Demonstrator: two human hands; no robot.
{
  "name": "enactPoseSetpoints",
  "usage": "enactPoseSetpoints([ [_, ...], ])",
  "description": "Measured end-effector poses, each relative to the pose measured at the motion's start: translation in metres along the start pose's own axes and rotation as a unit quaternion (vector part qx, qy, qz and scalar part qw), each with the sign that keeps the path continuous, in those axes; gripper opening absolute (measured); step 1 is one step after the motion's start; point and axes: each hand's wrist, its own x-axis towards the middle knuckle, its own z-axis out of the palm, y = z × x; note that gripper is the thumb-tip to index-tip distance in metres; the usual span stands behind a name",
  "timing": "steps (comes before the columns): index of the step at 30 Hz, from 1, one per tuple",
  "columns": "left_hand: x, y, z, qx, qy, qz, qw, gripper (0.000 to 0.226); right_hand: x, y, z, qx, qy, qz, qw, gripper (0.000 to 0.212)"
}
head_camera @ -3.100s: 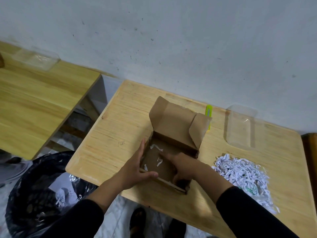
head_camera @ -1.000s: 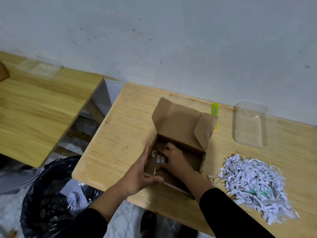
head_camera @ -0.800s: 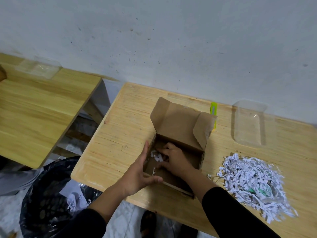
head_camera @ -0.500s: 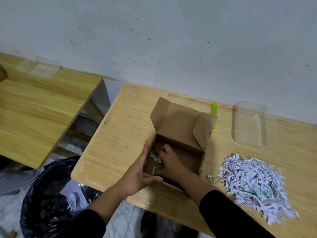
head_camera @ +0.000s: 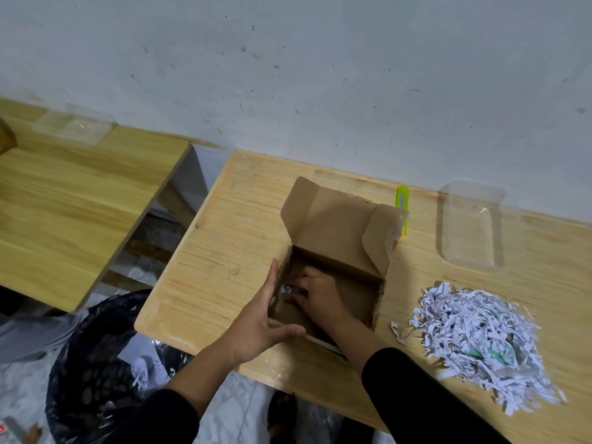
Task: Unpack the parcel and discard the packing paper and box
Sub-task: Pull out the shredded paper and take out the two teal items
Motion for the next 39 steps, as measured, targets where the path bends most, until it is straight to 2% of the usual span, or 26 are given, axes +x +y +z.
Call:
enactPoseSetpoints([
  [8, 0.0, 0.0, 0.0, -0.003, 0.004, -0.003, 1.0, 0.114, 0.002, -0.004, -0.002, -0.017, -0.003, -0.019, 1.0, 0.018],
  [14, -0.001, 0.004, 0.002, 0.023, 0.03, 0.007, 0.999, 0.117, 0.002, -0.011, -0.006, -0.018, 0.001, 0.032, 0.999, 0.017],
  [20, -0.001, 0.003, 0.004, 0.079, 0.053, 0.022, 0.995, 0.117, -0.013, -0.008, -0.027, 0.066, 0.066, 0.132, 0.987, 0.013],
  [31, -0.007, 0.016, 0.005, 0.081, 0.047, 0.017, 0.995, 0.117, -0.05, -0.029, -0.061, 0.138, 0.182, 0.146, 0.962, 0.007],
  [39, -0.012, 0.026, 0.002, 0.125, 0.054, 0.015, 0.991, 0.12, -0.096, -0.025, -0.107, 0.198, 0.317, 0.194, 0.907, 0.004],
])
